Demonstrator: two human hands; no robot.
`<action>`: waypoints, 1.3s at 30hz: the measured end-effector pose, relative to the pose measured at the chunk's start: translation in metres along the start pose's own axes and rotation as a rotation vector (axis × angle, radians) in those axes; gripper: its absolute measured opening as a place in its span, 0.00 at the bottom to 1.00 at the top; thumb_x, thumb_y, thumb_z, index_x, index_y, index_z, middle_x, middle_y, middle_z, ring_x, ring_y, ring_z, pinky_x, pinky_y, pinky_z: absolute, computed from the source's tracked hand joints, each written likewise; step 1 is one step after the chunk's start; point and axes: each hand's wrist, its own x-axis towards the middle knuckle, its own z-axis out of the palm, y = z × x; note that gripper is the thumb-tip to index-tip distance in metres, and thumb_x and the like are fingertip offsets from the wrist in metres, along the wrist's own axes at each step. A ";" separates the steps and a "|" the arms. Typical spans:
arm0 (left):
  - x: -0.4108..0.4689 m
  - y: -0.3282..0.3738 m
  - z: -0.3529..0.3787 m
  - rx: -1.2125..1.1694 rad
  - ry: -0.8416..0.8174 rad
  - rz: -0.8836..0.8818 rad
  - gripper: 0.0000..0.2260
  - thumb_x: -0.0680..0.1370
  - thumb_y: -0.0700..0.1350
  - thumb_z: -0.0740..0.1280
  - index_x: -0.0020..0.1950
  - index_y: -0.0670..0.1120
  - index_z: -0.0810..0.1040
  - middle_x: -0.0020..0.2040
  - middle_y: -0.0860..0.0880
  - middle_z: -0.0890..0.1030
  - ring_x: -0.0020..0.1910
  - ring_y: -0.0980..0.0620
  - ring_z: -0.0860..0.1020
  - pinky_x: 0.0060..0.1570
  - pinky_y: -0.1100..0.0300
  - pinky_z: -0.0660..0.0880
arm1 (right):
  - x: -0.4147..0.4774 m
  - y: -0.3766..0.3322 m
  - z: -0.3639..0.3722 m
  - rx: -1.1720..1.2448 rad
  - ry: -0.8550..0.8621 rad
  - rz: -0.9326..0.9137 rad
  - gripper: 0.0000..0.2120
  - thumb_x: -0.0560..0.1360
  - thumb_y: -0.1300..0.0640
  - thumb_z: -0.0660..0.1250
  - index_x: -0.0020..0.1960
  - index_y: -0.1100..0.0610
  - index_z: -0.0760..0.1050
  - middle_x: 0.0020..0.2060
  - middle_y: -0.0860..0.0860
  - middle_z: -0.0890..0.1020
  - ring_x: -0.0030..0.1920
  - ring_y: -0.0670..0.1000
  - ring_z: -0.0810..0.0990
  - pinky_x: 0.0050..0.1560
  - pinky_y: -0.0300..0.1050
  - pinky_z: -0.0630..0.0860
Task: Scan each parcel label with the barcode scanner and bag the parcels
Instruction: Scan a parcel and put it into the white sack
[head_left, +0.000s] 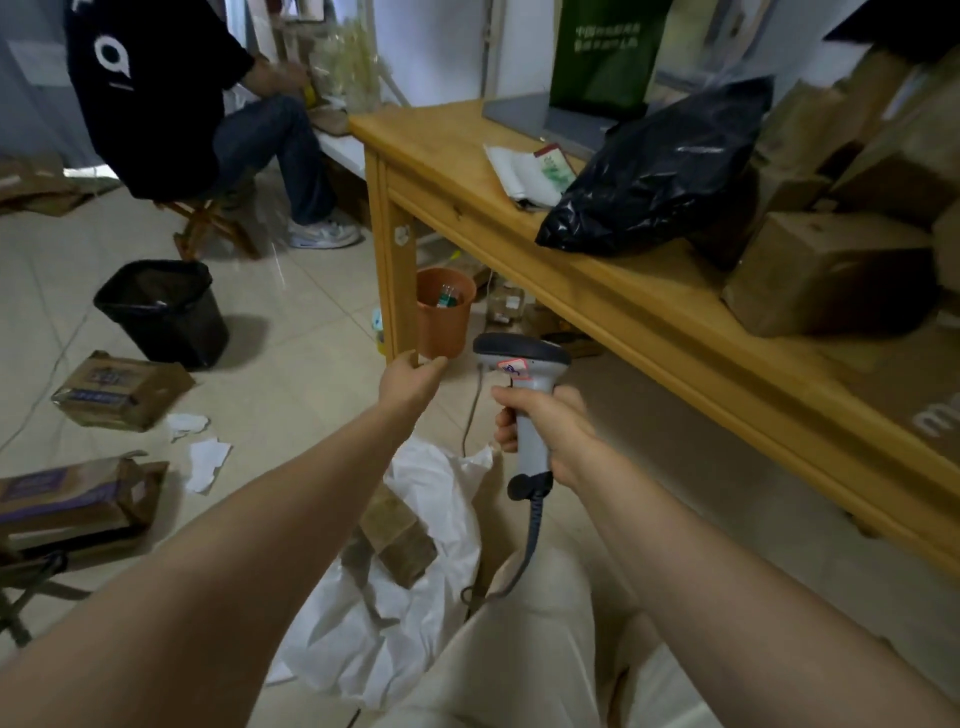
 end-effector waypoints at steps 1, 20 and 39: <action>-0.004 0.016 0.008 0.013 -0.019 0.062 0.17 0.77 0.47 0.66 0.64 0.44 0.74 0.59 0.46 0.78 0.55 0.47 0.76 0.58 0.54 0.74 | -0.006 -0.008 -0.007 0.000 0.010 -0.041 0.05 0.73 0.62 0.71 0.44 0.63 0.76 0.29 0.56 0.78 0.26 0.51 0.77 0.29 0.42 0.76; -0.001 0.181 0.165 0.805 0.237 0.973 0.39 0.75 0.44 0.70 0.78 0.41 0.49 0.75 0.41 0.60 0.75 0.42 0.58 0.74 0.50 0.57 | -0.020 -0.087 -0.122 0.192 0.330 -0.321 0.06 0.74 0.60 0.70 0.44 0.63 0.76 0.28 0.53 0.78 0.25 0.48 0.76 0.28 0.39 0.76; 0.003 0.218 0.021 -0.259 0.190 0.516 0.13 0.79 0.38 0.65 0.64 0.42 0.76 0.55 0.48 0.80 0.57 0.45 0.78 0.61 0.47 0.74 | -0.051 -0.092 -0.095 0.365 0.117 -0.329 0.06 0.72 0.60 0.72 0.40 0.61 0.76 0.26 0.52 0.79 0.25 0.49 0.76 0.29 0.41 0.76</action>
